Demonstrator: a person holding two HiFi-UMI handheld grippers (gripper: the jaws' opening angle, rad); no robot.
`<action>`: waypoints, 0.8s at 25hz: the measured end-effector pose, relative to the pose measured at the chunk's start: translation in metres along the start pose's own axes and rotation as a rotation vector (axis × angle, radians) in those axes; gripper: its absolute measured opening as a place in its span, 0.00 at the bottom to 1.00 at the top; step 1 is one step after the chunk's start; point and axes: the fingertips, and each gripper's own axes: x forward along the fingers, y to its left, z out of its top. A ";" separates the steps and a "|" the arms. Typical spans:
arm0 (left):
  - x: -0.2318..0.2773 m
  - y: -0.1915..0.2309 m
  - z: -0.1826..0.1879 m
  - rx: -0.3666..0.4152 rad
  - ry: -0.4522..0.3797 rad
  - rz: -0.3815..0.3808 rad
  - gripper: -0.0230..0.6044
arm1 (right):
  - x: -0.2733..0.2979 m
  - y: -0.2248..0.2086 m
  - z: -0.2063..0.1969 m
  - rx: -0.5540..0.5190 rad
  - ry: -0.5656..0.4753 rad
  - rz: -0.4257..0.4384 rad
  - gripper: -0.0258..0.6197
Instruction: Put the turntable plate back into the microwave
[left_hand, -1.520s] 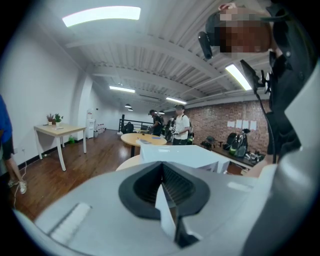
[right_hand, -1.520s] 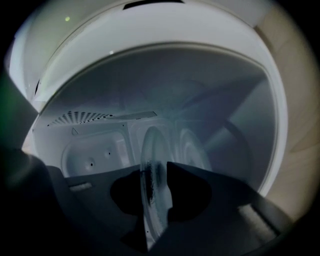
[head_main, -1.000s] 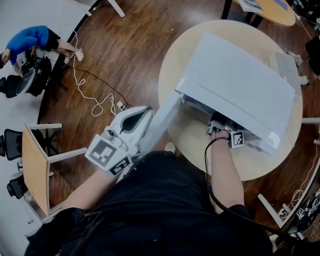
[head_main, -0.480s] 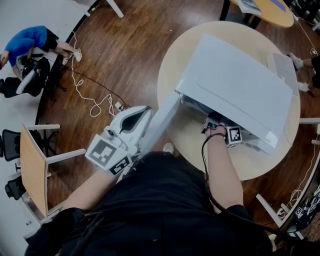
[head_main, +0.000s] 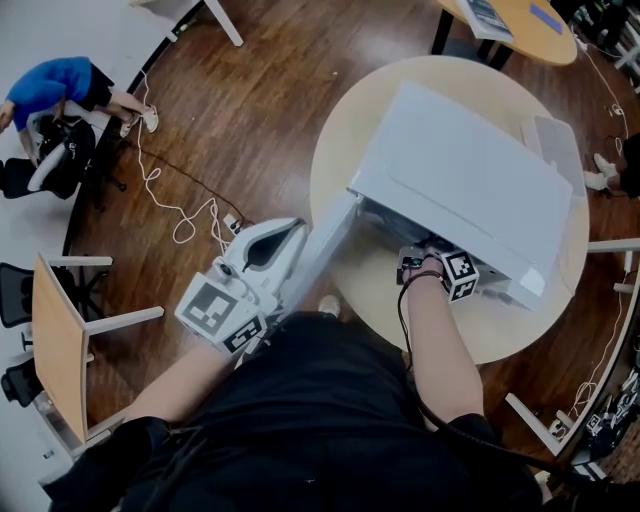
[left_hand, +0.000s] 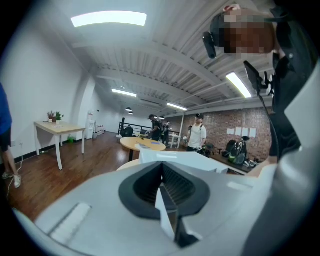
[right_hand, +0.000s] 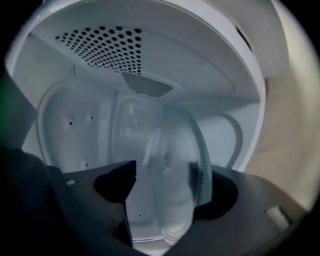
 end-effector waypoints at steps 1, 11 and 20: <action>0.000 -0.001 0.000 0.001 -0.002 -0.003 0.03 | -0.001 -0.002 -0.001 -0.016 0.010 -0.023 0.57; -0.002 -0.006 0.002 0.010 -0.013 -0.018 0.03 | -0.011 -0.005 -0.009 -0.111 0.079 -0.083 0.57; -0.003 -0.014 0.000 0.024 -0.020 -0.030 0.03 | -0.023 -0.012 -0.020 -0.113 0.157 -0.086 0.57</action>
